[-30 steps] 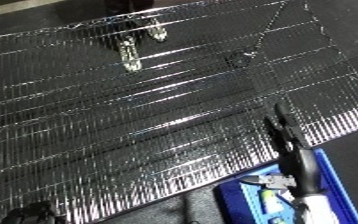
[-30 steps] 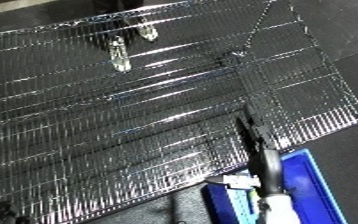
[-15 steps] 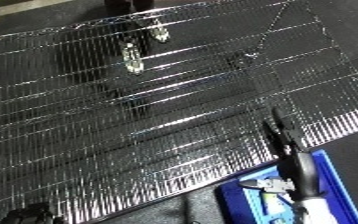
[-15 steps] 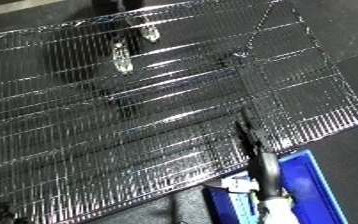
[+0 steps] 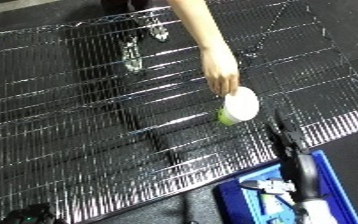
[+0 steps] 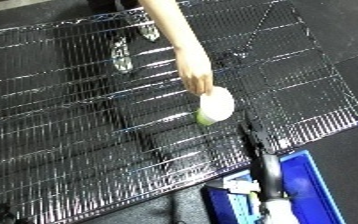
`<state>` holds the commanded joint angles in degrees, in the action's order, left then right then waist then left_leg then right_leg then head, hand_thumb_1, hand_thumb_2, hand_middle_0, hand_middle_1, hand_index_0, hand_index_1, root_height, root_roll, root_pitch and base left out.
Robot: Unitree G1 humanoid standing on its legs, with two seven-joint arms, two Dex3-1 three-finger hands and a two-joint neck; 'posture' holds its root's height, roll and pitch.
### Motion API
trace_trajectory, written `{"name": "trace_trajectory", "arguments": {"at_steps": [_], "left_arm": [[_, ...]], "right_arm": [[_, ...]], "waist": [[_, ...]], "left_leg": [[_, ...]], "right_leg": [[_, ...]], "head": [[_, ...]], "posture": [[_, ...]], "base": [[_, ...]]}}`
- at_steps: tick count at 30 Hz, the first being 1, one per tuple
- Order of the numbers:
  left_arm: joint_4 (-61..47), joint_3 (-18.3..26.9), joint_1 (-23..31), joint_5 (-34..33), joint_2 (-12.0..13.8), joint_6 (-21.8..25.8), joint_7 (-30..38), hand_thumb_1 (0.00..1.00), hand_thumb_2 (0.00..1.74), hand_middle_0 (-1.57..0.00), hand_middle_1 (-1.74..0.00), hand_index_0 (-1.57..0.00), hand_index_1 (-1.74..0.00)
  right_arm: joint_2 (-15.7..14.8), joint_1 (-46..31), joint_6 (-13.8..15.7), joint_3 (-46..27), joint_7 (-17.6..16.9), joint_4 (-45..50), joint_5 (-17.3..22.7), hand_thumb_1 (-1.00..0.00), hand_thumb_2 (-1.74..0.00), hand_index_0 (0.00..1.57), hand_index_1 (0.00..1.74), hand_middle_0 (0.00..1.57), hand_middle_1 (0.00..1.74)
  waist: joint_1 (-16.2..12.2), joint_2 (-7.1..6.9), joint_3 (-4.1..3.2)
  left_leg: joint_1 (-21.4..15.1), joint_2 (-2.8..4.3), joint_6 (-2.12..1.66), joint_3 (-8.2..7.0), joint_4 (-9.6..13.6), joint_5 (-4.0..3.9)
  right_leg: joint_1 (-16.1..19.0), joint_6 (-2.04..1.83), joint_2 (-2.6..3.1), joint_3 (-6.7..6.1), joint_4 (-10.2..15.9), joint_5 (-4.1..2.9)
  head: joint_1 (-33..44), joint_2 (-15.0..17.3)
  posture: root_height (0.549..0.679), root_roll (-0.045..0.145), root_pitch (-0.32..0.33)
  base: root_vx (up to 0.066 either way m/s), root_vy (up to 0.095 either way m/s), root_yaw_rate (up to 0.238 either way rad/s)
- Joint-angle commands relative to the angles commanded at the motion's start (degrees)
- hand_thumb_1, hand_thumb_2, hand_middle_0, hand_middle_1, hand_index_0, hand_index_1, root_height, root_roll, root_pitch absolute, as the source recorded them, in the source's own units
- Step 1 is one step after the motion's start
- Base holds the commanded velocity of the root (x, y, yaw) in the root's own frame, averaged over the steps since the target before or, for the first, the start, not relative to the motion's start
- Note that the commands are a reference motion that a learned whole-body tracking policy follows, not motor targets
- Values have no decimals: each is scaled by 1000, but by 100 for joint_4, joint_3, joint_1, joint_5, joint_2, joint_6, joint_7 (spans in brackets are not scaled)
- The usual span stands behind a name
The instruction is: Pick up the object and place it into the box
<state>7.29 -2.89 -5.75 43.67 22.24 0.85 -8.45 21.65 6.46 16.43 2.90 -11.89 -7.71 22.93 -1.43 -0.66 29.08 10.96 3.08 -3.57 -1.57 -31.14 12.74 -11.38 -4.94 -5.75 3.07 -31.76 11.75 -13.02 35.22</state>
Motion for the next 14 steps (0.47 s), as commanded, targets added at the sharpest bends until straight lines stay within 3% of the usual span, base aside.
{"name": "trace_trajectory", "arguments": {"at_steps": [6,14], "left_arm": [[-26,10,21,-13,19,-27,-2,1000,1740,-1570,-1740,-1570,-1740],[-30,42,39,-63,72,-46,-54,1000,1740,-1570,-1740,-1570,-1740]], "right_arm": [[9,-12,29,-7,-137,-42,-67,0,0,0,0,0,0],[0,-40,193,-98,-306,-105,73,0,0,0,0,0,0]], "waist": [[-5,5,19],[-58,19,71]], "left_leg": [[25,-1,4,-13,-24,14],[100,15,14,-33,-113,54]], "right_leg": [[-29,-13,-10,-13,-27,3],[-131,-18,13,-49,-112,12]], "head": [[-68,14],[-339,-45]], "posture": [[662,35,-92],[660,35,-87]], "base": [[6,-12,-9],[1,-39,-40]]}}
